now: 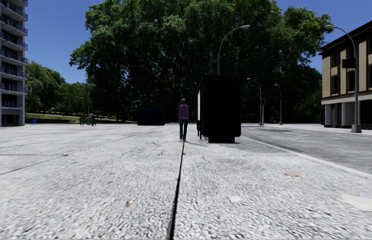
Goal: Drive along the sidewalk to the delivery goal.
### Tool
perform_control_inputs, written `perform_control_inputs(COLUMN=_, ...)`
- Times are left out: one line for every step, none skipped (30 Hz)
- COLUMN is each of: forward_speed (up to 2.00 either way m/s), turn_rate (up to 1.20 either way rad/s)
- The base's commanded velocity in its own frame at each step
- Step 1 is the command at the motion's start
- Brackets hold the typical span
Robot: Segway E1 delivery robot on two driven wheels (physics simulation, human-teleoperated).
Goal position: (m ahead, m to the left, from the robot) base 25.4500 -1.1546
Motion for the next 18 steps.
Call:
perform_control_inputs(forward_speed=2.00, turn_rate=0.00)
perform_control_inputs(forward_speed=2.00, turn_rate=0.00)
perform_control_inputs(forward_speed=2.00, turn_rate=0.00)
perform_control_inputs(forward_speed=2.00, turn_rate=0.00)
perform_control_inputs(forward_speed=2.00, turn_rate=0.00)
perform_control_inputs(forward_speed=2.00, turn_rate=0.00)
perform_control_inputs(forward_speed=2.00, turn_rate=0.00)
perform_control_inputs(forward_speed=2.00, turn_rate=0.00)
perform_control_inputs(forward_speed=2.00, turn_rate=0.00)
perform_control_inputs(forward_speed=2.00, turn_rate=0.00)
perform_control_inputs(forward_speed=2.00, turn_rate=0.00)
perform_control_inputs(forward_speed=2.00, turn_rate=0.00)
perform_control_inputs(forward_speed=2.00, turn_rate=0.00)
perform_control_inputs(forward_speed=2.00, turn_rate=0.00)
perform_control_inputs(forward_speed=2.00, turn_rate=0.00)
perform_control_inputs(forward_speed=2.00, turn_rate=0.00)
perform_control_inputs(forward_speed=2.00, turn_rate=0.00)
perform_control_inputs(forward_speed=2.00, turn_rate=0.00)
